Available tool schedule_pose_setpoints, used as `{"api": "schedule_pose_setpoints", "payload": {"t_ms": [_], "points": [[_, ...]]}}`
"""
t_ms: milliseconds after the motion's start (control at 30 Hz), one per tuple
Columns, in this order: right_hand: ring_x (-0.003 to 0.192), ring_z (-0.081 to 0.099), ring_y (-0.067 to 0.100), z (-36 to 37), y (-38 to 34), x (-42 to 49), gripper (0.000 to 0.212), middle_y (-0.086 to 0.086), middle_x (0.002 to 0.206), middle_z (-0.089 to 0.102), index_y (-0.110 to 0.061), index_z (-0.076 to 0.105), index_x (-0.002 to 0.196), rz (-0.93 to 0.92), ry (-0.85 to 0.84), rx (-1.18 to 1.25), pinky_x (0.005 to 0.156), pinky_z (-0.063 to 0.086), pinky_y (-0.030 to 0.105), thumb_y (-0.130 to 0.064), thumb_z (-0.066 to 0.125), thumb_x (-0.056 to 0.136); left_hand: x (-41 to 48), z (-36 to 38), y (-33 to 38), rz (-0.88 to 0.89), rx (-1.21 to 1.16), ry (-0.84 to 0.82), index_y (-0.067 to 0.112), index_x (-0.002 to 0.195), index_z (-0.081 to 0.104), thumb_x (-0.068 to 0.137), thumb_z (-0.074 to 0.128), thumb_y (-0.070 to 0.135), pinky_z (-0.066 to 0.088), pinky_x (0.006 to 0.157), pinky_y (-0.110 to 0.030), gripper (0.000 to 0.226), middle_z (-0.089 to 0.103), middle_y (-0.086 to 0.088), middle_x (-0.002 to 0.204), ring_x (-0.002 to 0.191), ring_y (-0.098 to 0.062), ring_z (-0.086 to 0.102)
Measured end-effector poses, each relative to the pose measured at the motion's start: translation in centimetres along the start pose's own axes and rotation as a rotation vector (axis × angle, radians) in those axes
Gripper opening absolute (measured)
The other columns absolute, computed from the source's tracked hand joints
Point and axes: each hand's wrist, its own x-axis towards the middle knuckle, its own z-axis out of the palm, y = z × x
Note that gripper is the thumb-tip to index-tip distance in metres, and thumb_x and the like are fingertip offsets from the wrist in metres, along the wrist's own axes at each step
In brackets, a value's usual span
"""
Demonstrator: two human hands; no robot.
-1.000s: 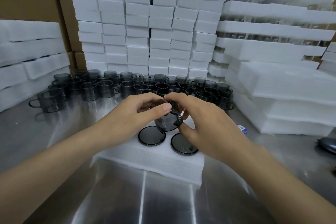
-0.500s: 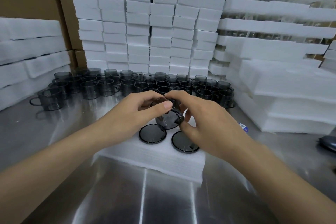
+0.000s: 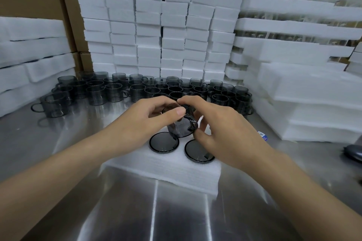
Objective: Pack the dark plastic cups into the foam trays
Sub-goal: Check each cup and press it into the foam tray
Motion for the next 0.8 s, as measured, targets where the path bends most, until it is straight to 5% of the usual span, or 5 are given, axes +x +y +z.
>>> {"api": "schedule_pose_setpoints", "payload": {"t_ms": [800], "points": [[0.087, 0.068, 0.009, -0.05, 0.1, -0.07, 0.065, -0.022, 0.099, 0.059, -0.054, 0.038, 0.141, 0.014, -0.004, 0.017, 0.077, 0.058, 0.044, -0.017, 0.061, 0.092, 0.07, 0.01, -0.48, 0.019, 0.025, -0.001, 0.032, 0.116, 0.077, 0.099, 0.062, 0.055, 0.049, 0.08, -0.007, 0.032, 0.079, 0.013, 0.105, 0.095, 0.002, 0.072]]}}
